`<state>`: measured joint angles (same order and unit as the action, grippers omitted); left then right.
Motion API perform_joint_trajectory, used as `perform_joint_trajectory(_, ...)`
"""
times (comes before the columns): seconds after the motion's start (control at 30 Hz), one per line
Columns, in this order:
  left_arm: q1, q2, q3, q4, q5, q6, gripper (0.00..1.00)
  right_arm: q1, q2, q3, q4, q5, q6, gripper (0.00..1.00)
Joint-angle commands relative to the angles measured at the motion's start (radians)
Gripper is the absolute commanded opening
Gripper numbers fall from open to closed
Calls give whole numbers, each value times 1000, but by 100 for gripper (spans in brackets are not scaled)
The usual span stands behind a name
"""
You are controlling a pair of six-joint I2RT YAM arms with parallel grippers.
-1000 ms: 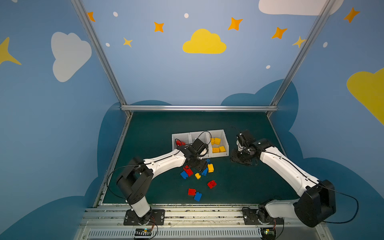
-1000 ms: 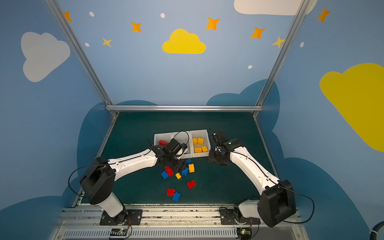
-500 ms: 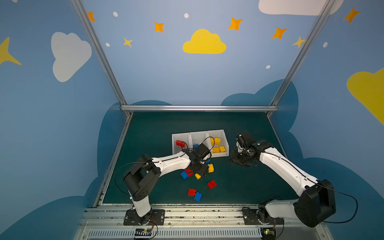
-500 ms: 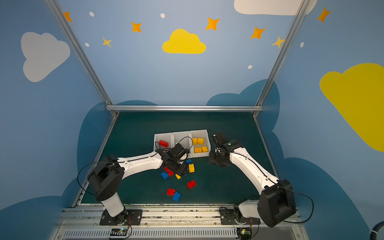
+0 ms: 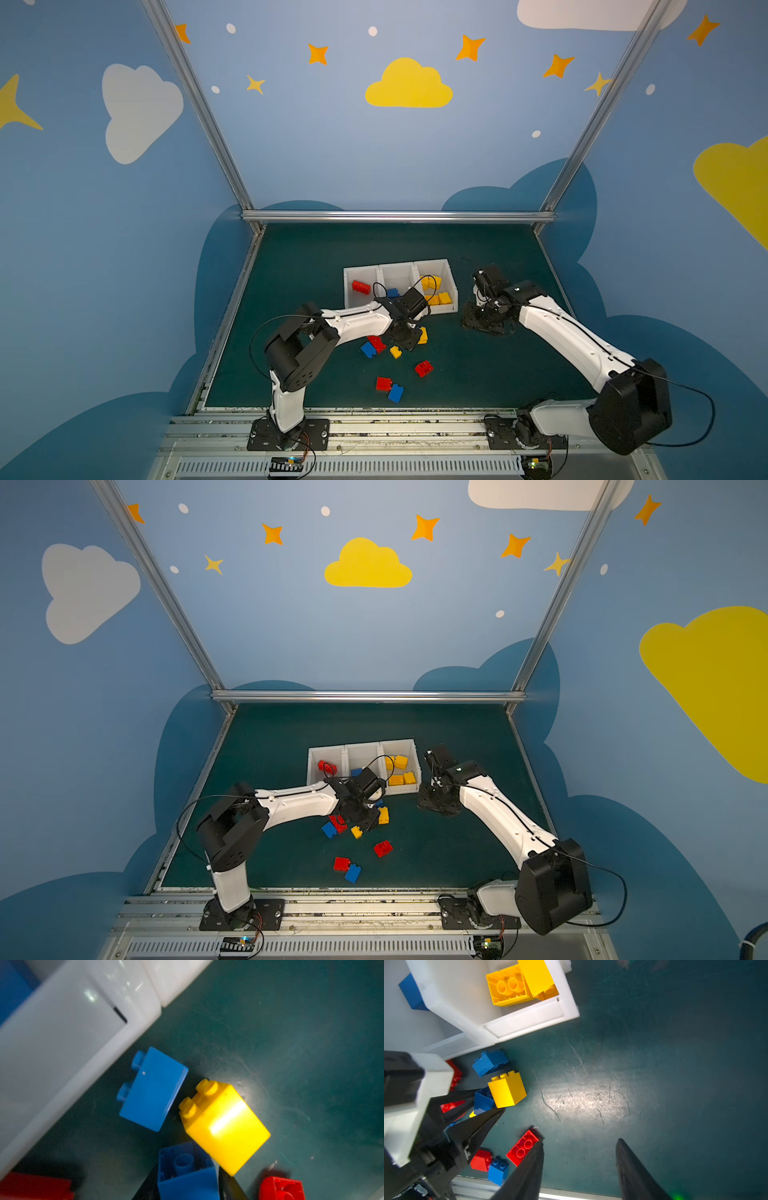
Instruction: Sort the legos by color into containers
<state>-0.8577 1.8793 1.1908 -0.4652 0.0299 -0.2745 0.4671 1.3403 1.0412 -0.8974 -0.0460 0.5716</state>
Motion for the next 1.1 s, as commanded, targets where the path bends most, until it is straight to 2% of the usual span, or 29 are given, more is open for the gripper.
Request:
perform_joint_trajectory(0.0, -2, -4, 6, -12, -5, 8, 37, -5, -21, -12, -5, 1, 4, 56)
perform_joint_trajectory(0.13, -3, -33, 2, -10, -13, 11, 30, -6, -21, -12, -5, 2, 6, 56)
perform_joint_trajectory(0.37, 9, -91, 25, -27, -37, 20, 27, -7, -21, -10, -6, 3, 6, 56)
perform_joint_trajectory(0.47, 43, -121, 63, -35, -30, 35, 27, -9, -23, -9, -9, 7, 3, 56)
perform_joint_trajectory(0.67, 151, -104, 188, -21, -28, 73, 30, -14, -18, -5, -8, 5, 3, 56)
perform_joint_trajectory(0.9, 251, 69, 344, -75, -1, 135, 31, -15, -24, -1, -18, 7, 7, 55)
perform_joint_trajectory(1.07, 261, 93, 362, -50, 21, 130, 44, -16, -27, -1, -20, 10, 11, 55)
